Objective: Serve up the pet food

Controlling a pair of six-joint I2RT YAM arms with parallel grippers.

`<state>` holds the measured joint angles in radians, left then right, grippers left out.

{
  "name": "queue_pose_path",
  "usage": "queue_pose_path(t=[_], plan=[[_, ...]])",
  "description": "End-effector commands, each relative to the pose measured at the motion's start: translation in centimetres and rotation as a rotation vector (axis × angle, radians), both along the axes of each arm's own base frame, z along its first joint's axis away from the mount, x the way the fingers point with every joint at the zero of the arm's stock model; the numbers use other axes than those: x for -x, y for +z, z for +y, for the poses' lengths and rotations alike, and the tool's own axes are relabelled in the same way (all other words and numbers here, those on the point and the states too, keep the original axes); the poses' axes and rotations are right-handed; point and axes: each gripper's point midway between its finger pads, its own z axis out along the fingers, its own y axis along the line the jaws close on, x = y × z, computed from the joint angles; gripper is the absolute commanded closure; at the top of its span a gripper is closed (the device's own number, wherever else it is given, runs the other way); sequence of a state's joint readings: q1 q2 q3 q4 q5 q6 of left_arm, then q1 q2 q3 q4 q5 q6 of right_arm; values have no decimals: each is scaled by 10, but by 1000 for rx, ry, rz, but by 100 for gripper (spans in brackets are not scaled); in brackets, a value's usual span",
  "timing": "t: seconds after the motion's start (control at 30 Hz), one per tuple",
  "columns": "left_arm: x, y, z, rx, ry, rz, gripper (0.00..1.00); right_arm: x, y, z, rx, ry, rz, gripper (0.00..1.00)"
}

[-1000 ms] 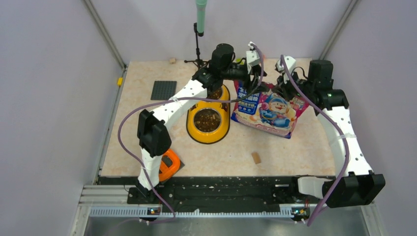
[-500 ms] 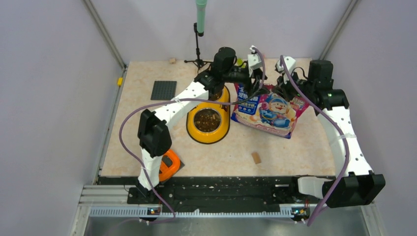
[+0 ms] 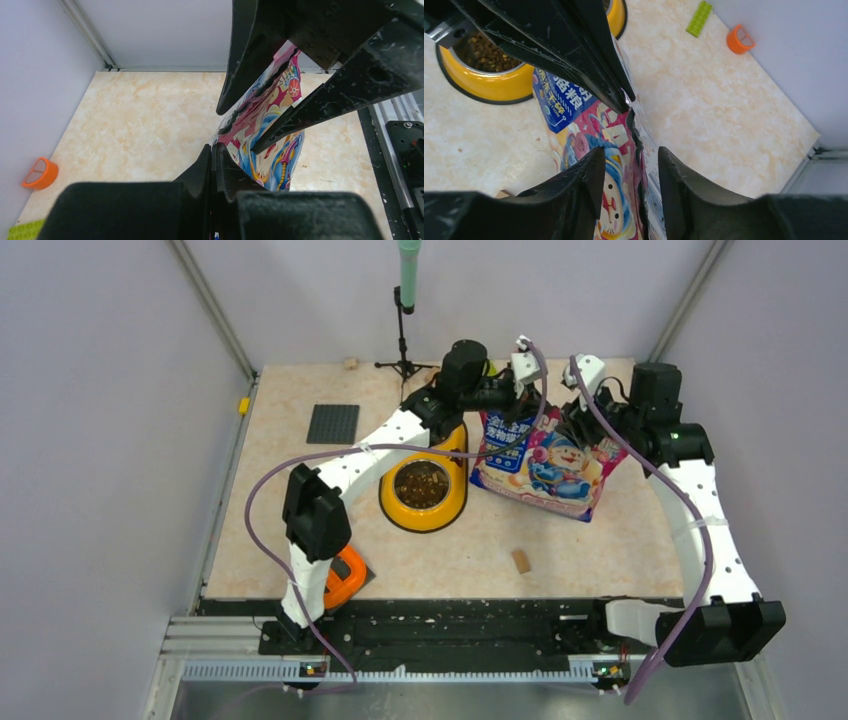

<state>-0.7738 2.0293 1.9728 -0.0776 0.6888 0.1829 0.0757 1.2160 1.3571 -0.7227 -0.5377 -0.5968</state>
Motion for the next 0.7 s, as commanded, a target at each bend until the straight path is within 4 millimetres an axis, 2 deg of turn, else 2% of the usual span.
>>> queue_pose_path(t=[0.0, 0.03, 0.07, 0.1, 0.2, 0.33, 0.37, 0.4, 0.43, 0.47, 0.5, 0.53, 0.67], plan=[[-6, -12, 6, -54, 60, -10, 100, -1, 28, -20, 67, -85, -110, 56], [-5, -10, 6, -53, 58, -12, 100, -3, 24, -24, 84, -104, -114, 65], [-6, -10, 7, -54, 59, -12, 100, -5, 23, -27, 93, -120, -124, 92], [-5, -9, 7, -54, 59, -14, 100, -7, 25, -30, 91, -145, -144, 100], [-6, -8, 9, -59, 64, -23, 100, -6, 33, -31, 71, -158, -186, 100], [-8, -4, 14, -62, 74, -33, 100, -7, 32, -33, 83, -165, -170, 100], [-8, -4, 15, -64, 72, -33, 100, -9, 28, -34, 89, -172, -152, 87], [-7, -4, 15, -67, 70, -35, 100, -9, 23, -35, 97, -173, -134, 58], [-7, -3, 15, -67, 69, -35, 100, -11, 21, -37, 103, -184, -128, 49], [-6, -4, 16, -68, 68, -35, 100, -12, 20, -40, 107, -204, -134, 47], [-6, -3, 16, -66, 67, -34, 100, -14, 20, -42, 112, -218, -144, 68], [-5, -3, 16, -66, 66, -34, 100, -14, 19, -44, 122, -218, -148, 98], [-7, -4, 17, -69, 77, -34, 100, -11, 22, -43, 118, -202, -149, 100]])
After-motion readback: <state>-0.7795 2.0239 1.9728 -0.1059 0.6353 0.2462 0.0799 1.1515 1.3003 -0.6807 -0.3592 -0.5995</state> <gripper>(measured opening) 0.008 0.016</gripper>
